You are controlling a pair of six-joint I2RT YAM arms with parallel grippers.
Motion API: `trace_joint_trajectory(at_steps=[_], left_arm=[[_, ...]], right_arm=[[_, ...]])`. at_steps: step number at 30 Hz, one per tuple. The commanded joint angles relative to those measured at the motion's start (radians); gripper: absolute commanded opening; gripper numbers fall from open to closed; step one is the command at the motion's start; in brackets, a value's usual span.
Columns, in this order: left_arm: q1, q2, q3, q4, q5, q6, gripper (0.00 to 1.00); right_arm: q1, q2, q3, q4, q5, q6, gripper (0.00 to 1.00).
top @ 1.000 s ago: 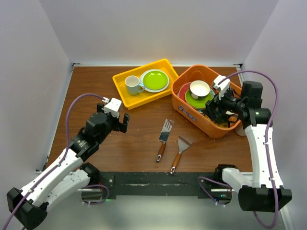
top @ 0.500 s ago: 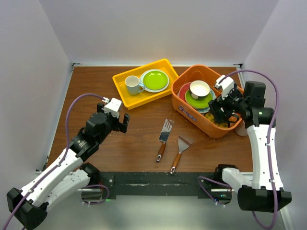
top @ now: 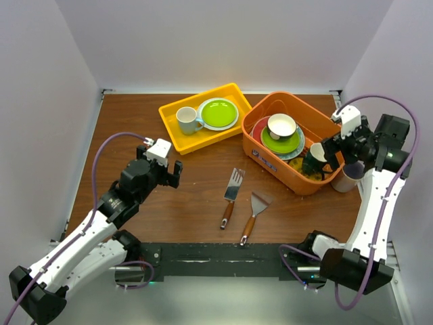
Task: Place the mixed dishes into the plastic bin
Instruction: Pick up the cup at the center of the board.
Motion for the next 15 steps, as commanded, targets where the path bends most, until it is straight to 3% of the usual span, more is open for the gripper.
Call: trace_joint_trajectory(at_steps=[1,15], left_arm=[[0.005,-0.012,0.000,0.046,0.009,-0.003,1.00],[0.007,-0.012,0.000,0.044,0.009,0.000,1.00]], right_arm=[[-0.069,0.010,0.054,-0.067,-0.055,-0.086,0.99],[-0.273,0.066,0.120,-0.222,-0.133,-0.273,0.99]])
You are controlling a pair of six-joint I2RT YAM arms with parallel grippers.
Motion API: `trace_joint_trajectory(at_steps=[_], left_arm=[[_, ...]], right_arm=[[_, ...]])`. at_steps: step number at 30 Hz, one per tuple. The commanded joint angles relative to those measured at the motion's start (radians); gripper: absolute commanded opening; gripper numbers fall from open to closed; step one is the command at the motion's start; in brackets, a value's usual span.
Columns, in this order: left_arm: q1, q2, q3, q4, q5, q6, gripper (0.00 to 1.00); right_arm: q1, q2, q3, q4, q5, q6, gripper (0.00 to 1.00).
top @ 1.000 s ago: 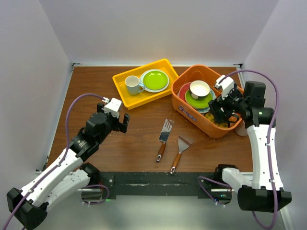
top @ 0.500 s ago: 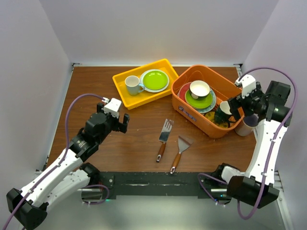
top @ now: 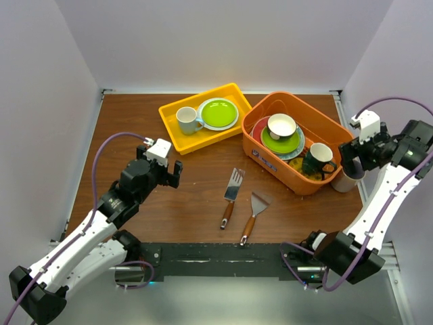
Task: Place the mixed dishes into the plastic bin
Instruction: Pick up the cup at the center of the board.
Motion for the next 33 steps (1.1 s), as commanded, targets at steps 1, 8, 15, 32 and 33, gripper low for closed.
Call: trace_joint_trajectory(at_steps=[1,8,15,32,33], left_arm=[[0.005,-0.012,0.000,0.042,0.011,-0.001,1.00],[0.007,-0.014,0.000,0.042,0.011,0.000,1.00],[0.005,-0.014,0.000,0.042,0.011,0.000,1.00],[0.005,-0.015,0.000,0.044,0.009,0.000,1.00],[0.007,-0.017,0.000,0.042,0.009,0.000,1.00]], right_arm=[[-0.037,0.003,0.044,-0.070,-0.046,-0.088,0.99],[-0.073,0.017,0.049,-0.107,-0.042,-0.136,0.99],[-0.103,0.019,0.052,-0.144,-0.033,-0.182,0.99],[-0.135,0.032,0.043,-0.181,-0.013,-0.249,0.99],[-0.138,0.037,0.043,-0.184,-0.011,-0.251,0.99]])
